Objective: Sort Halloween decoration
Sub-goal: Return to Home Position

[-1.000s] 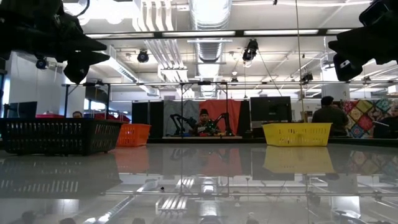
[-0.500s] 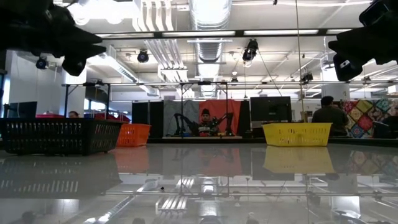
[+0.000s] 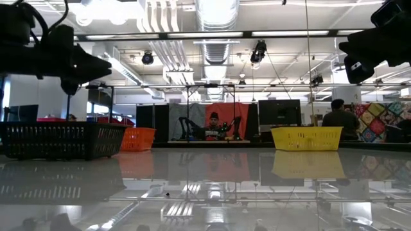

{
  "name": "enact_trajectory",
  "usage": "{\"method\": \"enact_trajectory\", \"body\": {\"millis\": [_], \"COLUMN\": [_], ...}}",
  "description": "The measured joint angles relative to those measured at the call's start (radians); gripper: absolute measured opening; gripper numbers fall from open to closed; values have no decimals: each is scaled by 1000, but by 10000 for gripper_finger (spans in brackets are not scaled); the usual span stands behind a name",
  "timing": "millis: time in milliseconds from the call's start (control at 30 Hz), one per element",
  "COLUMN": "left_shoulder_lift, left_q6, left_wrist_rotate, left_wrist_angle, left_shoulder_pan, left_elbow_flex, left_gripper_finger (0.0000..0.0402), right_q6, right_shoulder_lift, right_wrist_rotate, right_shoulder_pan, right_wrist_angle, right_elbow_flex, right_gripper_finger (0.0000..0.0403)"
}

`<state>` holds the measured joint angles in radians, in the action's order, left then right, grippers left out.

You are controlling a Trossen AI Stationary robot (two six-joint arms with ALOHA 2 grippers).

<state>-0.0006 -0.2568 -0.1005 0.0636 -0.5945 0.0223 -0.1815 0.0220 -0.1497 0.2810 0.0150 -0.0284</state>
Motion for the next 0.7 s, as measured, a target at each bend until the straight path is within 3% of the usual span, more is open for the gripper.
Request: {"method": "enact_trajectory", "body": {"millis": [700], "left_shoulder_lift": [0], "left_q6": [38], "left_wrist_rotate": [-13], "left_wrist_angle": [-26], "left_shoulder_pan": [8], "left_elbow_flex": [-12], "left_gripper_finger": [118], "right_q6": [2], "right_shoulder_lift": [1], "right_wrist_rotate": [0], "right_shoulder_pan": [0], "right_wrist_angle": [0], "right_elbow_flex": [0], "right_gripper_finger": [82]}}
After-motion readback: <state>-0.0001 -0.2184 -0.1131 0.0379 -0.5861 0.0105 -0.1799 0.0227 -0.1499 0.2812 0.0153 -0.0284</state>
